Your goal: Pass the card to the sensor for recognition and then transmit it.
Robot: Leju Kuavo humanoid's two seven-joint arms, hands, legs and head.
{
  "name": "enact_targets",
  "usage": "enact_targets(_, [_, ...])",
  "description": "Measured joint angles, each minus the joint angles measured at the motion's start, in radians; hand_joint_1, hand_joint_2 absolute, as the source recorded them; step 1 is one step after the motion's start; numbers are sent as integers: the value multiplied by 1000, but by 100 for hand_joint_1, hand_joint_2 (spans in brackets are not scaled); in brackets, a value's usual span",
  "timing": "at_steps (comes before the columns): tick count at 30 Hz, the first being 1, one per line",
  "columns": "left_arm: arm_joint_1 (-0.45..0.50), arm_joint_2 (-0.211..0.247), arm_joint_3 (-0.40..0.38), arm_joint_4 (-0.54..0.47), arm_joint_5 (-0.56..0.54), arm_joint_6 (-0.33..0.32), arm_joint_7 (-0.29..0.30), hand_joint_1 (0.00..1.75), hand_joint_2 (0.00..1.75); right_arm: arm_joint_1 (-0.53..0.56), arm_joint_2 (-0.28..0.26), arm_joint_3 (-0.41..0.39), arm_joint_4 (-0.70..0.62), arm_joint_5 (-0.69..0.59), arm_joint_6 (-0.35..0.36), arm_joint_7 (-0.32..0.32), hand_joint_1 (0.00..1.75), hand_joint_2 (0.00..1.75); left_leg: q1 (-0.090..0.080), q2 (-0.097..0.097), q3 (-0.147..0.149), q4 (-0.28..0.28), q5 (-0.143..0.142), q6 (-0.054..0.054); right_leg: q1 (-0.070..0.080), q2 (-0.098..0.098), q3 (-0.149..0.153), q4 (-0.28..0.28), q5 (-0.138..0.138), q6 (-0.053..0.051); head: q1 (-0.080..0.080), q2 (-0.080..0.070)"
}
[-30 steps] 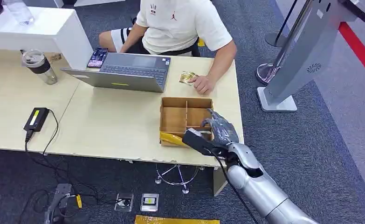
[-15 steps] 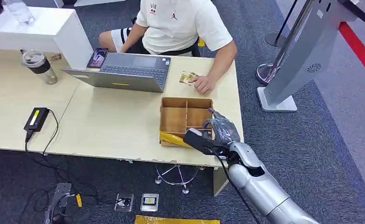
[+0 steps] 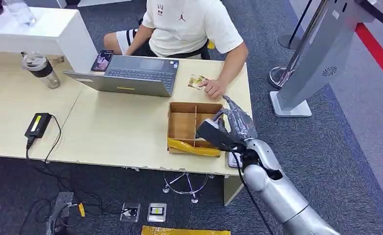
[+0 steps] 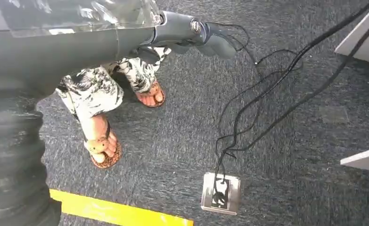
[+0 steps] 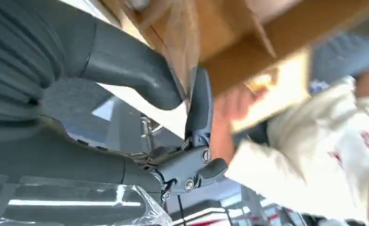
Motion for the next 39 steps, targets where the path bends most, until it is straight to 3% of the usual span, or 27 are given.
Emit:
enact_targets(6, [6,0,-12,0,8,5,-4,0,175,-19,-2,-53,-153,-96,-88,-32,175,175,0,0,0,0,0,0,0,0,0,0,1,0,0,0])
enact_targets(10, [6,-3,-21,0,6,5,-6,0,175,-98,-3,-98,-325,-147,7,-3,175,175,0,0,0,0,0,0,0,0,0,0,1,0,0,0])
enact_targets(13, [-9,-9,-38,0,-4,-6,-6,0,175,-144,3,-100,-354,-109,53,-23,175,175,0,0,-1,0,0,0,0,-1,0,0,1,0,0,0])
enact_targets(17, [-51,-19,-65,0,-4,-27,3,0,175,-231,52,-74,-190,39,-64,-128,175,175,0,-1,-3,0,3,-1,0,-1,0,1,3,0,0,0])
enact_targets(19, [-67,-27,-73,0,6,-28,7,0,175,-275,78,-57,-79,96,-106,-144,175,175,0,-2,-3,0,4,0,0,-2,0,1,3,0,0,0])
enact_targets(26, [-88,-42,-112,-6,50,-27,7,0,175,-353,177,28,294,229,-136,-113,175,175,1,-7,-4,0,5,-1,1,-7,-1,1,3,0,1,0])
enact_targets(39, [-88,-45,-114,-28,143,-50,0,0,175,-357,261,88,568,266,-142,-79,175,175,1,-7,-4,0,5,-1,1,-6,-2,1,3,0,0,0])
